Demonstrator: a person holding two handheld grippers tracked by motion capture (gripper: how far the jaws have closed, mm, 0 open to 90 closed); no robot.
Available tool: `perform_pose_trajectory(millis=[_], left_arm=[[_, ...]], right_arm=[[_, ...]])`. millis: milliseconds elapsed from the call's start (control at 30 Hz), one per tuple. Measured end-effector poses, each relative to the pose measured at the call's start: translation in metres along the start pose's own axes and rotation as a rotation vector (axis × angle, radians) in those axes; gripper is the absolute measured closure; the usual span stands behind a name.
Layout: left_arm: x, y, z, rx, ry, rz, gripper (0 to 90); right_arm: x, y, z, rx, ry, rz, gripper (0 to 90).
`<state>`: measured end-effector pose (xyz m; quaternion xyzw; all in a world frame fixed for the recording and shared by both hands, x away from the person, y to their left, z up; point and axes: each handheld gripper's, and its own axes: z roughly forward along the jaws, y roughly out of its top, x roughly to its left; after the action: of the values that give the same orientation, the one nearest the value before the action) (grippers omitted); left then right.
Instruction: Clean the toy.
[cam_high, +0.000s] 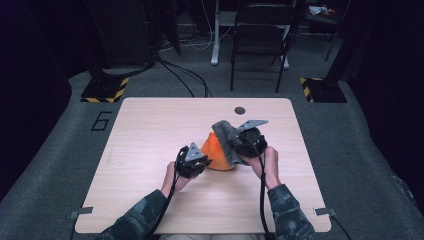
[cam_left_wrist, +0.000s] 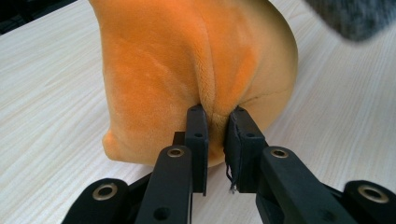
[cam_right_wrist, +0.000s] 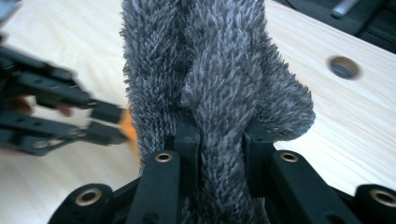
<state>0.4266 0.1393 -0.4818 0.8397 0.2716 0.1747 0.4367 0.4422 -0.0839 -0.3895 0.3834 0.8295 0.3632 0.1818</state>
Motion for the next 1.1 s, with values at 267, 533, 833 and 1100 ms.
perform_pose_trajectory(millis=[267, 533, 833, 1100], left_arm=[[-0.001, 0.000, 0.001, 0.000, -0.002, 0.005, 79.3], [0.002, -0.001, 0.001, -0.001, -0.003, -0.008, 79.4], [0.005, -0.004, 0.003, 0.011, -0.005, -0.021, 80.4], [0.004, -0.004, 0.003, 0.008, -0.004, -0.019, 82.7]], right_arm=[[0.011, -0.008, 0.026, 0.087, -0.065, -0.097, 72.0], [-0.009, -0.018, 0.028, 0.129, -0.060, -0.042, 71.7], [-0.036, -0.037, 0.039, 0.200, -0.094, 0.033, 71.5], [-0.047, -0.048, 0.051, 0.262, -0.098, 0.080, 71.6]])
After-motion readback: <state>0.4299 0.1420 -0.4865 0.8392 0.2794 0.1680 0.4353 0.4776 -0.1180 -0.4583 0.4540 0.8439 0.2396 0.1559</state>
